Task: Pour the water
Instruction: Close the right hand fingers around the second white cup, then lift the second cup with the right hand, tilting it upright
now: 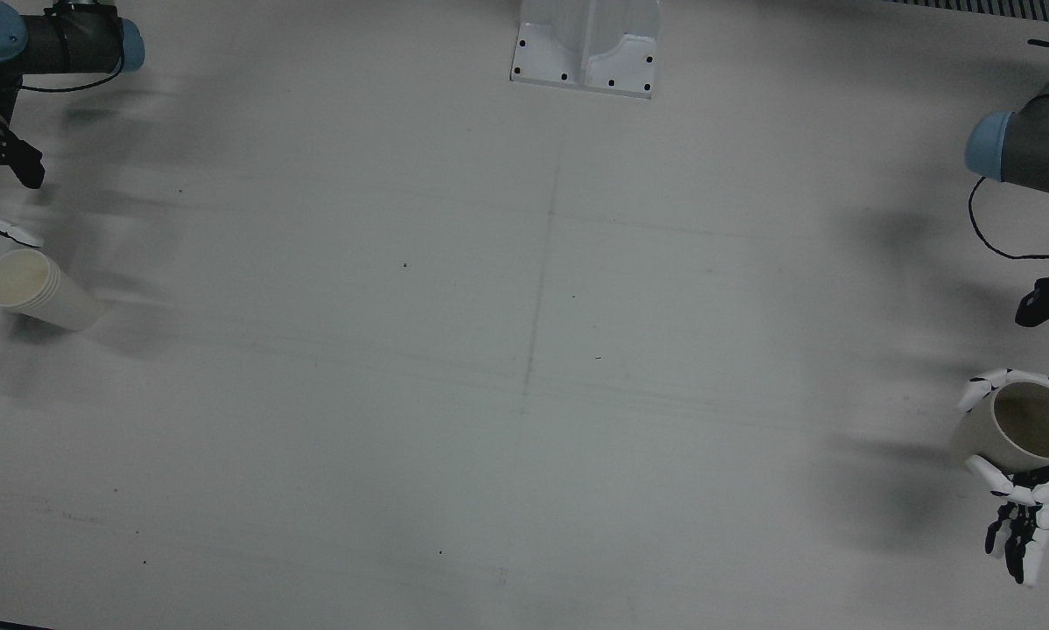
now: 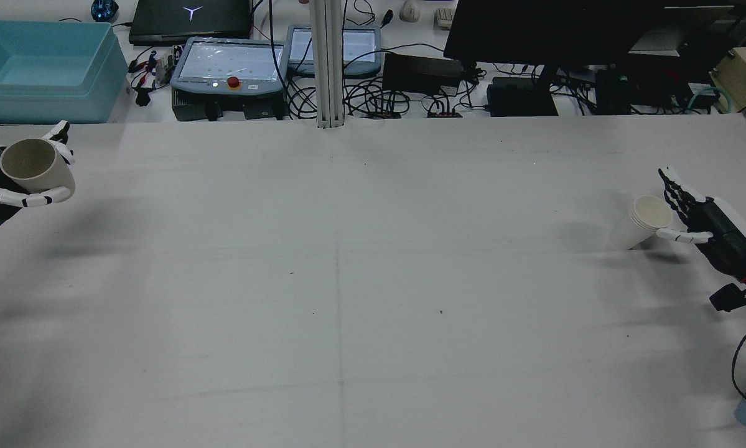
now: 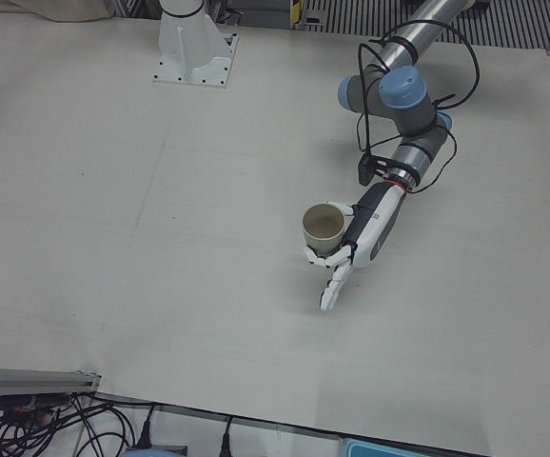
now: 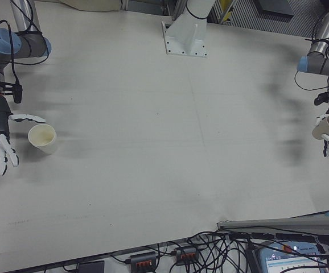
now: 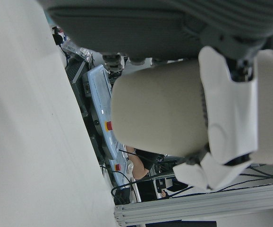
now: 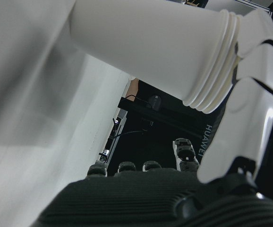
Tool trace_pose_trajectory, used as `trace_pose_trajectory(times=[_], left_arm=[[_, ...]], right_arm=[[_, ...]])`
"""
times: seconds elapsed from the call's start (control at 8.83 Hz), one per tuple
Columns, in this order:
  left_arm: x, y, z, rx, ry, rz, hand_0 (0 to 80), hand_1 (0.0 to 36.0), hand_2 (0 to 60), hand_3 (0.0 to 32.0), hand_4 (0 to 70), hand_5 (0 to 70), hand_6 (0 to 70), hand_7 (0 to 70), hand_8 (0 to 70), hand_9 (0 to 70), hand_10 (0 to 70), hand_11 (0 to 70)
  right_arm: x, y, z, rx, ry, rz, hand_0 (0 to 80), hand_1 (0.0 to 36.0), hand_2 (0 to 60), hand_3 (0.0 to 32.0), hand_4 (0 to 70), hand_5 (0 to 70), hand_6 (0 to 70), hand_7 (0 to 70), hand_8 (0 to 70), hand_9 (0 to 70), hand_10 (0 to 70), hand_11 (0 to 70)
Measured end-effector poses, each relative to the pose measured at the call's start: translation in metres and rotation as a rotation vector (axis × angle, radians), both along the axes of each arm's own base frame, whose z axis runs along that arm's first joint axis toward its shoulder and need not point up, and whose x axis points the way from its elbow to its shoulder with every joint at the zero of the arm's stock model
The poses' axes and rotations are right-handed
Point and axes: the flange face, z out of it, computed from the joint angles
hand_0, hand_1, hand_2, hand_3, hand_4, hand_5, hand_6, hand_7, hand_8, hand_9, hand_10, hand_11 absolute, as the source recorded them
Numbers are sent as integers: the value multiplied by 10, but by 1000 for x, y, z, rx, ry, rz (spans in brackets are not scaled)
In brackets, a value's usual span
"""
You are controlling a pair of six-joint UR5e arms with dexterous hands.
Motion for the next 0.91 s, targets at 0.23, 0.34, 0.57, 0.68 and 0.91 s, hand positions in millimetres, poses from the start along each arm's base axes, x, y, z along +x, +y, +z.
trace_pose_trajectory(times=[0.23, 0.34, 0.57, 0.68, 0.91], left_arm=[[0, 0, 0, 0, 0, 0, 517, 327, 600, 0, 308, 478, 0, 14, 0, 0, 27, 61], [0, 0, 0, 0, -1, 0, 515, 324, 600, 0, 306, 475, 0, 13, 0, 0, 27, 61], [0, 1, 2, -3, -2, -1, 510, 319, 600, 0, 303, 467, 0, 11, 0, 0, 27, 60], [-1, 1, 4, -6, -4, -2, 510, 317, 600, 0, 304, 466, 0, 10, 0, 0, 28, 61], [-2, 3, 8, -12, -8, -5, 507, 317, 600, 0, 304, 462, 0, 12, 0, 0, 27, 60]], right_arm=[[-8, 0, -1, 1, 14, -14, 493, 180, 154, 58, 46, 0, 0, 5, 0, 0, 0, 13], [-17, -5, -6, 8, 18, -20, 496, 184, 157, 50, 55, 0, 0, 7, 0, 0, 0, 12], [-37, -16, -19, 32, 26, -34, 537, 212, 134, 0, 120, 4, 11, 30, 0, 0, 12, 40], [-45, -19, -23, 40, 31, -39, 566, 232, 128, 0, 163, 58, 21, 33, 0, 0, 17, 48], [-51, -21, -26, 45, 34, -45, 575, 205, 96, 0, 273, 497, 105, 152, 23, 30, 88, 148]])
